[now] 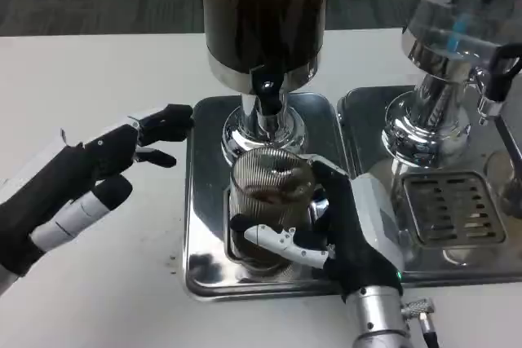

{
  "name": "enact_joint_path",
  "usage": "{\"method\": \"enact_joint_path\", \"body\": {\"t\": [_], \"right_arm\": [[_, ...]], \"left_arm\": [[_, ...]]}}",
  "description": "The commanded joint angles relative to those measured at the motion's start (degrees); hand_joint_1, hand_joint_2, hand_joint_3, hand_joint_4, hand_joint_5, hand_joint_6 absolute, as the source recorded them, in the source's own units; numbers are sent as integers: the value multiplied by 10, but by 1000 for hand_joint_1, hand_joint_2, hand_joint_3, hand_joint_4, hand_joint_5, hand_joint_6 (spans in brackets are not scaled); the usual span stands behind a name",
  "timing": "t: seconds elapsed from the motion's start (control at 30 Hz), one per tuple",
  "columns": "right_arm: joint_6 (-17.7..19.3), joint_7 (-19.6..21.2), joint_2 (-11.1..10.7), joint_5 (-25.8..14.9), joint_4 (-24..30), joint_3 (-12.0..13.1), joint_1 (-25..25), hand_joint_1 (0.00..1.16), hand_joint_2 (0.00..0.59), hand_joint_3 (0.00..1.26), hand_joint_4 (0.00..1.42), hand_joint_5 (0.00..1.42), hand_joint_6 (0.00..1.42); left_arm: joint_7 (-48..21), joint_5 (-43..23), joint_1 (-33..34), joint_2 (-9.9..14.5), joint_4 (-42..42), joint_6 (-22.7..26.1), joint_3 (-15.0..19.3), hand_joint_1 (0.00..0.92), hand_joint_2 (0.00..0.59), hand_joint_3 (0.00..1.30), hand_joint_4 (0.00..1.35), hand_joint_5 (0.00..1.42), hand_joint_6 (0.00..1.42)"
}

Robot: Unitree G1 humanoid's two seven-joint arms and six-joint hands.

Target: Grasp the cup under the faucet to collect the drink, then remove the cup.

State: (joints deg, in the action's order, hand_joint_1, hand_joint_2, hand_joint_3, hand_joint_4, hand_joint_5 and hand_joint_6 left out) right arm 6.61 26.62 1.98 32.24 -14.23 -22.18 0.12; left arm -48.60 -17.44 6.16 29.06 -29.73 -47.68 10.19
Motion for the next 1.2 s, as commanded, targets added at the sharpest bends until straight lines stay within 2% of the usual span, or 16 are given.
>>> {"method": "enact_joint_path", "body": {"t": [0.03, 0.63, 1.2], "right_arm": [[21, 21, 4, 0, -6, 3, 7, 705, 116, 523, 612, 760, 1128], [65, 77, -1, 5, -11, 12, 18, 718, 140, 557, 653, 789, 1171], [75, 88, -11, 11, 36, 29, 39, 717, 168, 586, 662, 816, 1178]], "left_arm": [[5, 4, -1, 5, -1, 1, 1, 0, 120, 172, 171, 176, 347], [4, 2, 1, 1, -8, 0, 0, 0, 117, 162, 180, 178, 348], [6, 4, 2, -5, -9, -1, -3, 0, 117, 160, 181, 179, 348]]}}
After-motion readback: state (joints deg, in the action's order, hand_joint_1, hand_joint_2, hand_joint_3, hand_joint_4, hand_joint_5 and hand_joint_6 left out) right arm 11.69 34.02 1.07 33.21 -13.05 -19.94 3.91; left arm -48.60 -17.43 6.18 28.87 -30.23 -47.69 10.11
